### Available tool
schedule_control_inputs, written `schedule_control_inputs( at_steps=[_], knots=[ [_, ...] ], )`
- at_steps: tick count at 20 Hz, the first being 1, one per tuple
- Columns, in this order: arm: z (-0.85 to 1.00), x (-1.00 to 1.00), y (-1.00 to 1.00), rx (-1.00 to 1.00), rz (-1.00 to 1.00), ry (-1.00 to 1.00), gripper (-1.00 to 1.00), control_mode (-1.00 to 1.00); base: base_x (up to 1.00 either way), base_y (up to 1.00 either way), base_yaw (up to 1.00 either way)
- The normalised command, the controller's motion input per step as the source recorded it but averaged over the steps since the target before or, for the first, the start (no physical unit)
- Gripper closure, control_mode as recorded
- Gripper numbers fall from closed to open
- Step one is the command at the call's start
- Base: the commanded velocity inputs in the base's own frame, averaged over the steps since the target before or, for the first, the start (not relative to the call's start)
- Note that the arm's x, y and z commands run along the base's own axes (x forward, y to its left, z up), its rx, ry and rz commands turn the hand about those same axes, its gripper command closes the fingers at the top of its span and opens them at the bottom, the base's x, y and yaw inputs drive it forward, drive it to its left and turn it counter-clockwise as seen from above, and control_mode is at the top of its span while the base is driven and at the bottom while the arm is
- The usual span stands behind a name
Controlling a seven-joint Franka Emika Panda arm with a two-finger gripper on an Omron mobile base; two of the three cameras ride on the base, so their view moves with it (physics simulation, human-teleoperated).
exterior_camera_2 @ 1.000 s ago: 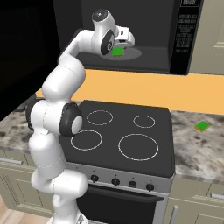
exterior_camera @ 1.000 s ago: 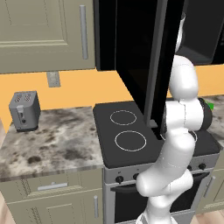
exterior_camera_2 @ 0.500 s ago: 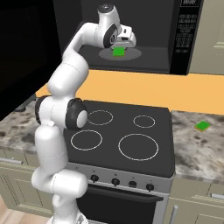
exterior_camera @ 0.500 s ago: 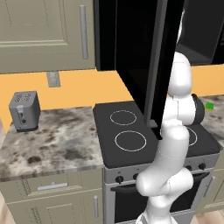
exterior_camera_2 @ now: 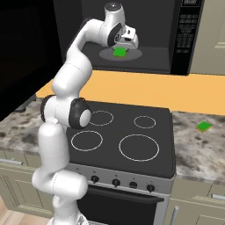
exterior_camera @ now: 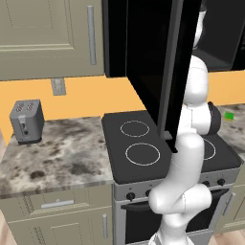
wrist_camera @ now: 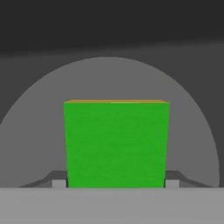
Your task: Place the sponge inside the microwave to prepare for sanitizing.
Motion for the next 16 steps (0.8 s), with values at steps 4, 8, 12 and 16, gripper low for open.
schedule_control_inputs(
  at_steps=[4,8,12,16],
  knots=[
    [-0.01,0.01,0.00,0.01,0.00,-0.03,-1.00,-1.00,0.00,0.00,0.00],
    [0.00,0.00,0.06,0.00,0.04,-0.05,-1.00,-1.00,0.00,0.00,0.00],
    [0.00,0.00,0.01,0.00,0.01,-0.04,-1.00,-1.00,0.00,0.00,0.00],
    [0.00,-0.02,0.01,0.00,0.00,-0.10,-1.00,-1.00,0.00,0.00,0.00]
  ],
)
